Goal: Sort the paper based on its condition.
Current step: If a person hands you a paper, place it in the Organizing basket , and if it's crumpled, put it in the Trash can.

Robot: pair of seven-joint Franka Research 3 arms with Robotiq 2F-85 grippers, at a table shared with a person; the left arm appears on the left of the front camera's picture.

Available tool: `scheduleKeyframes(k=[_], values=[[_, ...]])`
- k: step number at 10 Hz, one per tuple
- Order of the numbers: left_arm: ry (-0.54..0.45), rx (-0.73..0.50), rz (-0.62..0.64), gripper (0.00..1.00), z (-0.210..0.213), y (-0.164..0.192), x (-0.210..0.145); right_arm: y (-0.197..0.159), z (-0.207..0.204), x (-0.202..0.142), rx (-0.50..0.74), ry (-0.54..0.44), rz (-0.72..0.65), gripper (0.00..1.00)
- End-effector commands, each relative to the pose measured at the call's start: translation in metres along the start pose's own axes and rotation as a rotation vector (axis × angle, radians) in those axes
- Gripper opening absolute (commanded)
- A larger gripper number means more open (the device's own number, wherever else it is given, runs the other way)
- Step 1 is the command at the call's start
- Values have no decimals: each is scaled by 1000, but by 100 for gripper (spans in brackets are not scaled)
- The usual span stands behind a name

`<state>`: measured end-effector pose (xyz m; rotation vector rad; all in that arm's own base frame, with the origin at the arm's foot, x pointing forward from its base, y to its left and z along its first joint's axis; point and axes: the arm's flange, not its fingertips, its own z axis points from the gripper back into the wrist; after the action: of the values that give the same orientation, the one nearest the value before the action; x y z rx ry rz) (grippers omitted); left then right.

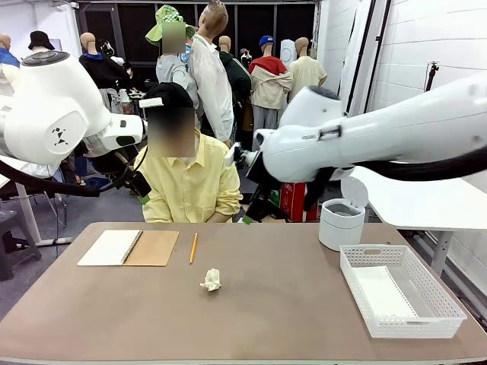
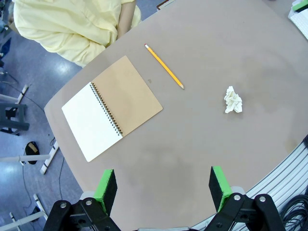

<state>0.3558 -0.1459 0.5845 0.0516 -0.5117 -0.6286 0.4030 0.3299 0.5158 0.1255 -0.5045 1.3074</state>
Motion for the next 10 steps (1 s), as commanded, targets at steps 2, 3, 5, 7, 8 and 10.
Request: scheduleKeyframes(k=[2, 3, 5, 7, 8, 10], values=[[-5, 0, 3, 100, 1, 1, 0, -14, -51, 21, 77, 37, 132, 100], [-5, 0, 3, 100, 1, 1, 0, -13, -63, 25, 82, 44, 174, 100], [-5, 0, 3, 100, 1, 1, 0, -12, -88, 31, 124, 57, 264, 100], [-5, 0, 3, 100, 1, 1, 0, -11, -100, 35, 175, 75, 286, 100], [-5, 0, 3, 100, 1, 1, 0, -11, -95, 36, 192, 87, 266, 100], [-5, 0, 3, 100, 1, 1, 0, -3, -101, 32, 148, 59, 257, 100]])
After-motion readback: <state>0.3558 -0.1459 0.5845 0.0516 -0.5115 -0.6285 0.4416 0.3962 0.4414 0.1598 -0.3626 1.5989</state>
